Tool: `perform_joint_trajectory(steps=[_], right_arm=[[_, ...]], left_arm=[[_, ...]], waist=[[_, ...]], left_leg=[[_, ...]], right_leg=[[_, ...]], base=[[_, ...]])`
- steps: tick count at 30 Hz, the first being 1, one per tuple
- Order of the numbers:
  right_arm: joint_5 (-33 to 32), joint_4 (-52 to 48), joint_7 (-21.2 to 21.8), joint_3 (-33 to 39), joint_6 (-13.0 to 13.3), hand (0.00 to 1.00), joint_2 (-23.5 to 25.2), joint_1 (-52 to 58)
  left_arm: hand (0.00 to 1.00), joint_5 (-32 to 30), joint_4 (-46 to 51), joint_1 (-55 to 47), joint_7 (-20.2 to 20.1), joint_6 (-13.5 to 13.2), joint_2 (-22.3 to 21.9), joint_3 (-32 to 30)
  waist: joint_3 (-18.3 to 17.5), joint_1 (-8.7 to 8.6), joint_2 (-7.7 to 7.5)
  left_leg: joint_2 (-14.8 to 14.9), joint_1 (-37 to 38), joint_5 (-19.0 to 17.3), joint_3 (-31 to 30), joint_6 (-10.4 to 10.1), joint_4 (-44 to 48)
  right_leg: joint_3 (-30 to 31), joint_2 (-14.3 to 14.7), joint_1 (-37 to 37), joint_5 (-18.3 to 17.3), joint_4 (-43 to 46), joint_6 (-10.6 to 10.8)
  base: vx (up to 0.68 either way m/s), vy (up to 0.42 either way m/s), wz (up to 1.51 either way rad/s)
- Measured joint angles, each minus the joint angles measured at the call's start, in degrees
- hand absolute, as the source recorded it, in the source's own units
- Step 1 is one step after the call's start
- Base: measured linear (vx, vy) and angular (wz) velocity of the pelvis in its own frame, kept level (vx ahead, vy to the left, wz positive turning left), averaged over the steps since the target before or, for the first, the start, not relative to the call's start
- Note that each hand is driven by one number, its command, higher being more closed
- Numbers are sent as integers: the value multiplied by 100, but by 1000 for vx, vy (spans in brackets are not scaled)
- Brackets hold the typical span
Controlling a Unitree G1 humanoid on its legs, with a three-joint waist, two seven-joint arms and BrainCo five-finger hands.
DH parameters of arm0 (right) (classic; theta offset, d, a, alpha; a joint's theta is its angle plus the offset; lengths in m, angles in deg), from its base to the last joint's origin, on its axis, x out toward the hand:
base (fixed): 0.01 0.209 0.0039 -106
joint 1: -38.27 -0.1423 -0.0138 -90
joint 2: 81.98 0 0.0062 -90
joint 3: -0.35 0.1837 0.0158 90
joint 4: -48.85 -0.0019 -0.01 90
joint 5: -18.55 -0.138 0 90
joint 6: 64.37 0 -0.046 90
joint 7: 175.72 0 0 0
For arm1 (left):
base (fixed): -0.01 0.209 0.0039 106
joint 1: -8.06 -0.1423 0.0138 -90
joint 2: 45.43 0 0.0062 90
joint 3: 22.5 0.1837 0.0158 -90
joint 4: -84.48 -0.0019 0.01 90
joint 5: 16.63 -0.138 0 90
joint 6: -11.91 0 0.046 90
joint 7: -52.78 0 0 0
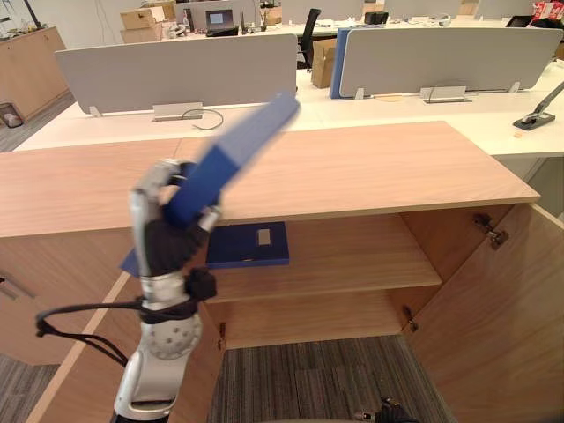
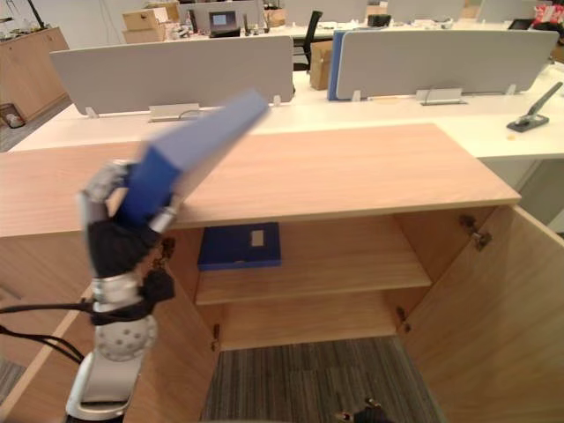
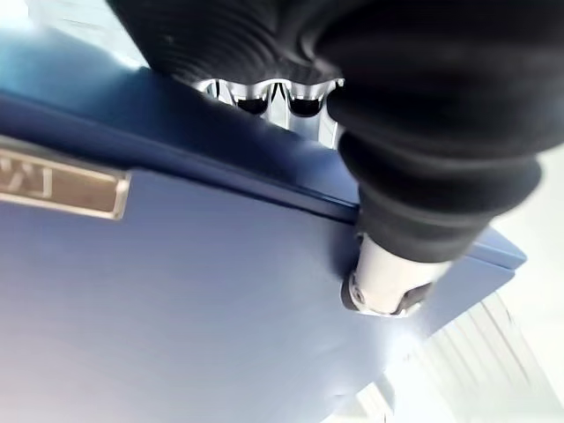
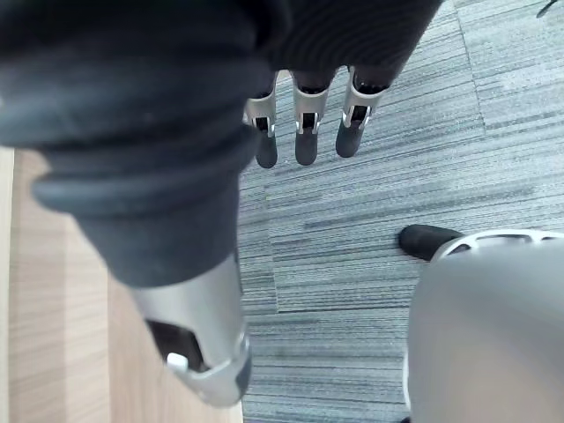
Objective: Walk over to the cabinet, pick up the folder, carry it to the office cabinet, place the folder inside the office cabinet, then close the office cabinet door
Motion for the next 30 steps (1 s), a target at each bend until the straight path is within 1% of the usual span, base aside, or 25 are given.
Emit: perform_joint_trajectory(steps=[1,2,3,4,5,6,8,10,11,14,16,17,18,19,20,21,22,23,25,26,28,29,30], right_arm=[[-20,0,-20,-4,-14,0,42,-23],[-22,-2,-35,-10,-36,0,105,-51],[-46,-4,-36,-21,-37,0,121,-60],[-62,-18,-40,-134,-35,0,193,-66],[-69,-37,-42,-173,-33,0,270,-87],[-145,-60,-50,-171,-25,0,276,-108],[-378,-267,-96,-166,17,0,311,-116],[-602,-771,-186,-101,70,0,364,-119],[-654,-926,-196,-92,78,0,363,-117],[-723,-1791,-331,176,96,0,379,-104],[-726,-2644,-424,341,103,0,386,-64],[-726,-3229,-446,352,115,0,377,-27],[-741,-3513,-455,352,126,0,370,-21],[-798,-4100,-453,353,143,0,364,-17],[-911,-4707,-409,360,189,0,363,-9],[-946,-4988,-394,372,233,0,363,-5],[-1065,-5439,-302,429,367,0,362,-7],[-1271,-5852,-205,535,453,0,361,-10],[-1693,-6372,-58,650,618,0,300,-54],[-2129,-6594,106,685,731,0,222,-122],[-2760,-6838,323,648,792,0,39,-288],[-2929,-6910,385,599,797,0,-30,-358],[-3270,-7049,519,476,803,0,-207,-508]], left_arm=[[100,931,22,-3,-37,-143,-164,-272],[100,1736,37,-18,-85,-246,-302,-483],[100,2106,39,-34,-137,-312,-363,-546],[100,2716,44,-95,-240,-424,-448,-655],[100,3041,98,-187,-292,-501,-506,-675],[100,3144,146,-237,-315,-529,-535,-676],[100,3209,262,-341,-342,-593,-607,-691],[100,3147,504,-495,-342,-633,-706,-852],[100,3136,539,-517,-341,-659,-716,-900],[100,3068,660,-534,-342,-691,-788,-1153],[100,3069,687,-559,-345,-691,-898,-1313],[100,3073,688,-612,-347,-691,-933,-1388],[100,3076,688,-641,-352,-691,-932,-1409],[100,3083,688,-685,-382,-690,-933,-1435],[100,3083,688,-697,-433,-689,-933,-1465],[100,3083,688,-697,-454,-689,-933,-1478],[100,3082,688,-699,-501,-689,-933,-1483],[100,3076,688,-703,-561,-686,-933,-1484],[100,3031,688,-703,-647,-680,-929,-1488],[100,3006,688,-703,-693,-677,-929,-1485],[100,2924,687,-704,-798,-659,-918,-1457],[100,2908,687,-704,-836,-650,-908,-1430],[100,2904,685,-704,-900,-633,-887,-1336]], waist=[[0,30,-1],[1,49,-6],[4,56,-11],[12,79,-22],[20,100,-38],[23,100,-46],[28,102,-75],[38,56,-89],[38,44,-89],[38,29,-90],[42,19,-96],[43,14,-98],[45,12,-100],[49,6,-106],[56,-15,-117],[61,-22,-126],[81,-32,-152],[96,-35,-177],[116,-41,-208],[124,-49,-221],[127,-58,-227],[127,-69,-226],[127,-91,-226]], left_leg=[[3,12,0,5,0,6],[9,17,0,3,0,15],[12,18,1,2,-1,19],[13,17,5,2,-4,24],[12,16,15,2,-3,23],[12,17,18,1,-2,22],[13,11,29,9,-3,17],[13,14,53,22,-3,-7],[13,14,55,27,-3,-11],[12,16,80,31,-3,-61],[12,8,84,38,-3,-76],[12,5,83,51,-4,-83],[13,2,83,63,-4,-87],[13,-19,83,85,-3,-89],[11,-54,83,89,-3,-88],[11,-72,83,89,-3,-88],[10,-79,83,90,-3,-88],[9,-78,83,90,-3,-88],[4,-77,83,91,-3,-89],[1,-77,82,94,-2,-90],[-2,-76,81,95,-1,-91],[-3,-74,80,98,0,-92],[-2,-74,80,100,0,-91]], right_leg=[[12,0,0,-7,24,-11],[13,2,-6,-18,62,-26],[14,3,-12,-21,78,-30],[18,4,-16,-22,86,-32],[20,2,-28,-22,93,-32],[21,1,-40,-21,98,-32],[39,1,-78,-22,122,-33],[60,1,-103,-20,141,-33],[67,1,-107,-20,143,-33],[73,1,-130,-18,142,-32],[78,2,-150,-17,137,-32],[91,3,-166,-17,133,-32],[104,4,-179,-17,132,-32],[128,4,-219,-16,133,-31],[131,3,-254,-15,133,-31],[131,2,-272,-15,134,-31],[132,1,-275,-15,134,-31],[133,0,-272,-15,133,-31],[141,-5,-270,-15,133,-31],[145,-8,-261,-15,135,-31],[147,-12,-261,-14,141,-30],[150,-13,-263,-14,141,-30],[152,-12,-266,-13,144,-29]], base=[[-31,13,-1],[-48,13,0],[-59,9,1],[-70,6,1],[-66,6,0],[-81,10,0],[-65,11,-3],[-41,10,-4],[-33,14,-3],[0,0,0],[3,10,-2],[11,18,-5],[14,25,-9],[9,20,-8],[6,19,-6],[0,0,0],[0,0,0],[0,0,0],[0,0,0],[0,0,0],[0,0,0],[0,0,0],[-37,17,-1]])
